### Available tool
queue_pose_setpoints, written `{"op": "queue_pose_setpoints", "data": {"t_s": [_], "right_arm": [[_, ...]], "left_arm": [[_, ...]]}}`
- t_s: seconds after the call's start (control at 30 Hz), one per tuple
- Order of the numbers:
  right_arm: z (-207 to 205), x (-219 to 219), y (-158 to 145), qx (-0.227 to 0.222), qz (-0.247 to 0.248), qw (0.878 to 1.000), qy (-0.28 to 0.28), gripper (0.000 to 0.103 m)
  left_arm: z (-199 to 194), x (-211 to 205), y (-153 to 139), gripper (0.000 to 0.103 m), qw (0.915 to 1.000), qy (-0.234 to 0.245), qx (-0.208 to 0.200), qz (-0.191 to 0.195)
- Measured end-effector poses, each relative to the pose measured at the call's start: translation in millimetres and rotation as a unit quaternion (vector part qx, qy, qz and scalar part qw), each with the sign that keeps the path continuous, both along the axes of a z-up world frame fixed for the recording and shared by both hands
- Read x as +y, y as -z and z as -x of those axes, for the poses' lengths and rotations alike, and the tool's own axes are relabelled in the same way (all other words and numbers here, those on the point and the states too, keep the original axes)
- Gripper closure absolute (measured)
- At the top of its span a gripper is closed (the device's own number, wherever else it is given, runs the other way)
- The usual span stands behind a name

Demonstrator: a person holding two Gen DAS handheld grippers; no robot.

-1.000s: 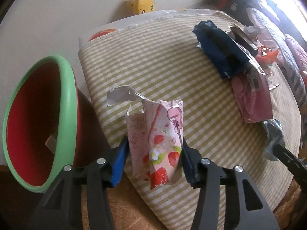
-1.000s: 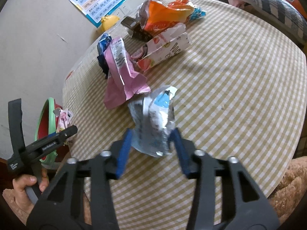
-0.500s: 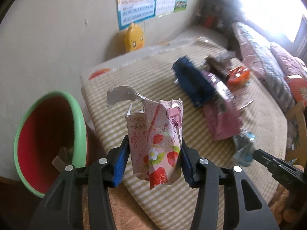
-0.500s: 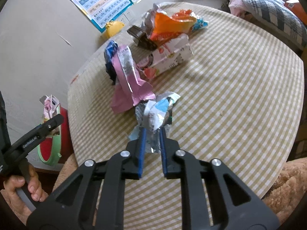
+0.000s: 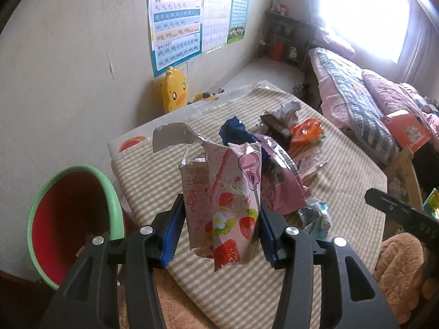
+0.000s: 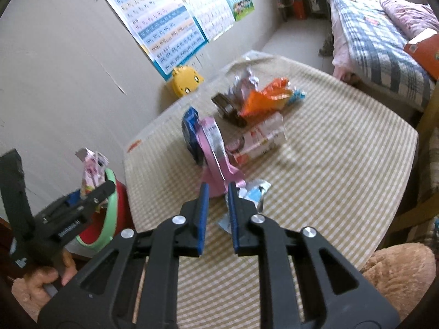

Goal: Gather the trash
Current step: 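Carry the strawberry carton over the red bucket with the left gripper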

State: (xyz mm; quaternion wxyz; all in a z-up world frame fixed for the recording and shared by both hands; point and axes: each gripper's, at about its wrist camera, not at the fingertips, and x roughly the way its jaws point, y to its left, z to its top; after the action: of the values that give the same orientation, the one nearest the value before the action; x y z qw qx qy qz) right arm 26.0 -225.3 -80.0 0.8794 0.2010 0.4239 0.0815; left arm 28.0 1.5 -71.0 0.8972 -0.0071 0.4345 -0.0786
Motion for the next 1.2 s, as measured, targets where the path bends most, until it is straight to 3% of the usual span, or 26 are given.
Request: {"op": "queue_pose_setpoints", "data": {"t_s": [0.47, 1.2], "right_arm": [[-1, 27, -39, -0.030, 0.021, 0.999, -0.017, 0.088], [-15, 76, -38, -0.011, 0.050, 0.997, -0.054, 0.088]], "left_arm": [[10, 18, -18, 0.055, 0.9994, -0.002, -0.029, 0.021], [11, 82, -6, 0.055, 0.9968, -0.067, -0.029, 0.034]]}}
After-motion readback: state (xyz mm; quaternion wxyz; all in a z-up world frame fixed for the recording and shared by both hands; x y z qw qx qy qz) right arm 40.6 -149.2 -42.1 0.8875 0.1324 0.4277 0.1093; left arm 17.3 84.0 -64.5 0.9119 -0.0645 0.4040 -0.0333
